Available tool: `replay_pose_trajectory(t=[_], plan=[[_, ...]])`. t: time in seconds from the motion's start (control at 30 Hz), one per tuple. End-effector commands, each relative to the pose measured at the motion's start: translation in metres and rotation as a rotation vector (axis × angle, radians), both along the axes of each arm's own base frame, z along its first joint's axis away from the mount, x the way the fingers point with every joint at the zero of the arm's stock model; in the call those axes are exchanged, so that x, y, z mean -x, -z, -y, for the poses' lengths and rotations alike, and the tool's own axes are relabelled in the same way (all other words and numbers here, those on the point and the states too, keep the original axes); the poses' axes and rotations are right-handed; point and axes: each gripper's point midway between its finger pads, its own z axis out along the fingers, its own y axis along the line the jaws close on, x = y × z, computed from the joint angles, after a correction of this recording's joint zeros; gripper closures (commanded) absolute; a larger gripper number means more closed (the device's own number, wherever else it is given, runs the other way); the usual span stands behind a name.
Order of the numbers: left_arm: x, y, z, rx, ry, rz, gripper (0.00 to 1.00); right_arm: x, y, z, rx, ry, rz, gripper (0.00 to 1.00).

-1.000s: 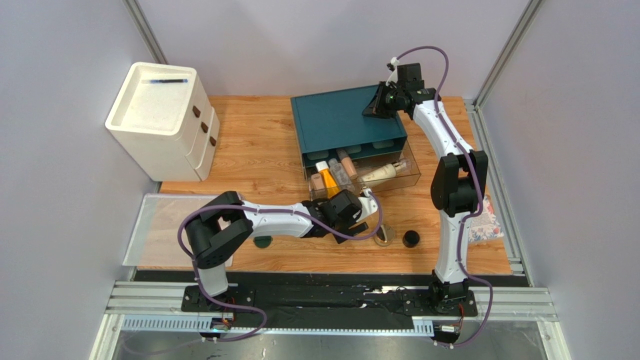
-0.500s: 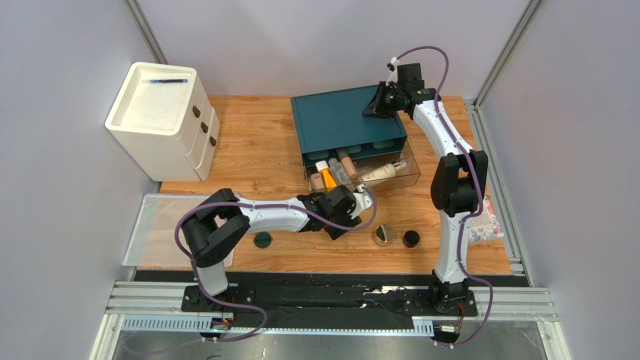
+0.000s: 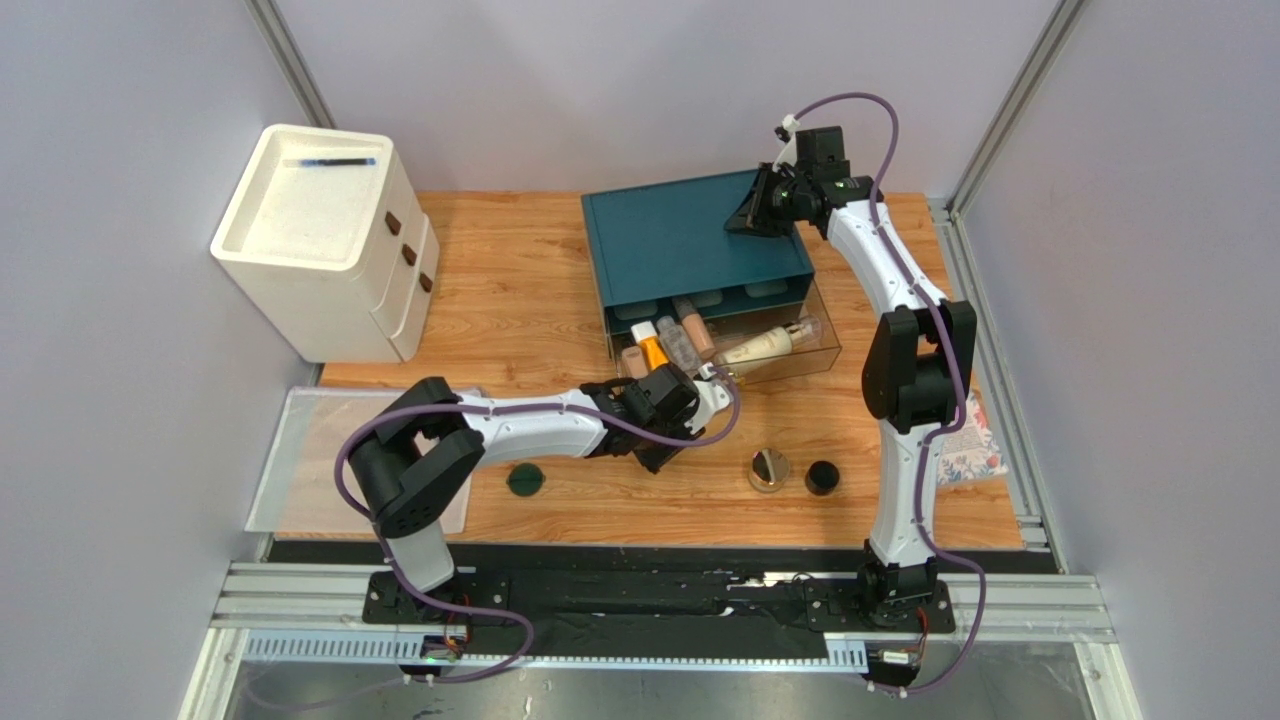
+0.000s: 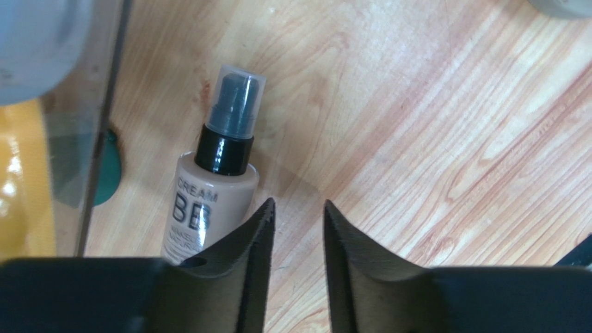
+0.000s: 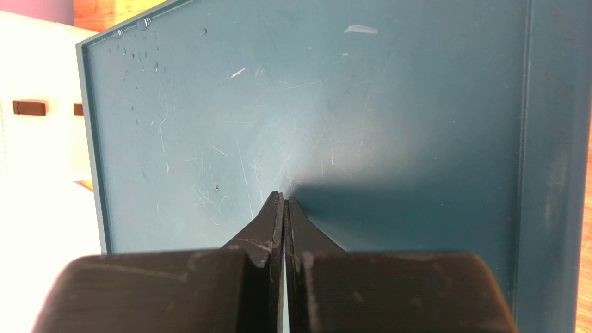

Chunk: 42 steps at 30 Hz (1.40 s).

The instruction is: Organize the makeup

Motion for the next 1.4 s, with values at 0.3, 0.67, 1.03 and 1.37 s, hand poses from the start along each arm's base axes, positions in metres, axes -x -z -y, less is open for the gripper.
replay_pose_trajectory(t=[0.3, 0.67, 1.03, 1.37], plan=[[0.047, 0.021, 0.001, 0.000, 0.128, -0.190, 1.00, 0.044, 0.105, 0.031, 0.156, 0.034, -0.328, 1.00], [0.032, -0.053, 0.005, 0.041, 0.122, 0.075, 0.04, 0.044, 0.106, 0.030, 0.145, 0.033, -0.330, 1.00], [0.006, -0.048, 0.013, -0.005, 0.089, 0.122, 0.00, 0.045, 0.106, 0.031, 0.146, 0.030, -0.330, 1.00], [-0.021, -0.028, -0.004, -0.036, -0.015, 0.111, 0.00, 0.045, 0.105, 0.033, 0.147, 0.031, -0.329, 1.00]])
